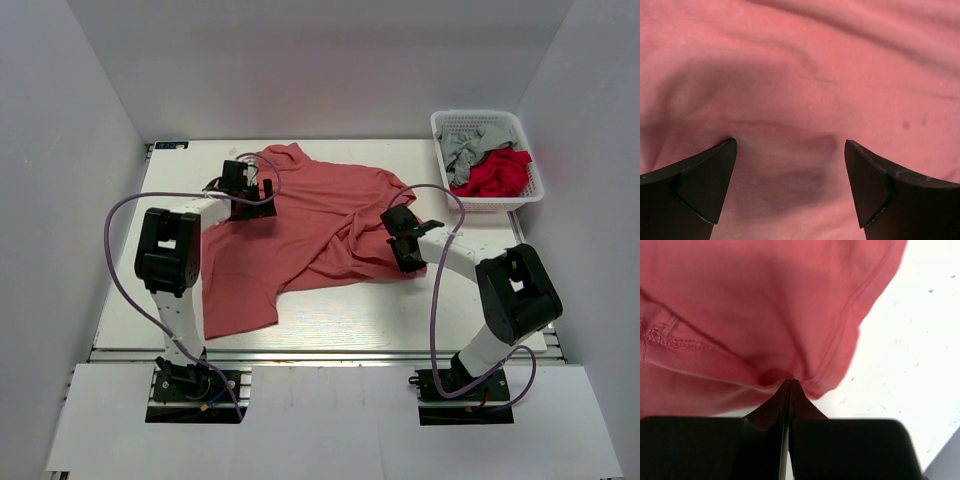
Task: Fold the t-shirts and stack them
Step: Flatten out the tshirt
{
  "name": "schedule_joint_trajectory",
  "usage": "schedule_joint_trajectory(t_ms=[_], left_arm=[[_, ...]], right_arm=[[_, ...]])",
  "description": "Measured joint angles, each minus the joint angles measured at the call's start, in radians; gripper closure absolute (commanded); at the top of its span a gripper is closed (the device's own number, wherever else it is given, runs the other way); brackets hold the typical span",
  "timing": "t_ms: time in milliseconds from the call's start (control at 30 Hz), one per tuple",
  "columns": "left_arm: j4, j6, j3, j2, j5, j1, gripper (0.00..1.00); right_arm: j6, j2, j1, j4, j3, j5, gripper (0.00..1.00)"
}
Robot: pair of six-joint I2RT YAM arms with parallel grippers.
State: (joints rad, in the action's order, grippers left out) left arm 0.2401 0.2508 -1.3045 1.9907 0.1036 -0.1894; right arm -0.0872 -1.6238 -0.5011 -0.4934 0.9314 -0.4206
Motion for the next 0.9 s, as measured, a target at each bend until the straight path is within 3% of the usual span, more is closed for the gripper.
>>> schedule_joint_trajectory(t_ms=[400,467,567,733,900], left_arm=[[-0.012,-0.007,-0.201,0.15,-0.043,0.014,0.01],[-0.016,-0.007,-0.204,0.153,-0.035,0.015,0.01],[-0.024,-0.007,-0.204,0.154,-0.023,0.016,0.01],[-0.027,-0.011,-0.204,0.154,-0.009,0.024,0.01],[-0.027,-0.018,-0.203,0.154,-0.009,0.024,0.01]], right_arm=[[-0.066,0.07,0.119,0.06,0.003,0.07,1.0],[-0.056,0.085,0.124,0.08,-0.008,0.146,0.79],[-0.007,0.151,0.12,0.138,-0.056,0.307,0.65],[0.065,0.19,0.113,0.204,-0.059,0.51,0.52],[0.108,0.107,0.092,0.232,-0.034,0.586,0.51]])
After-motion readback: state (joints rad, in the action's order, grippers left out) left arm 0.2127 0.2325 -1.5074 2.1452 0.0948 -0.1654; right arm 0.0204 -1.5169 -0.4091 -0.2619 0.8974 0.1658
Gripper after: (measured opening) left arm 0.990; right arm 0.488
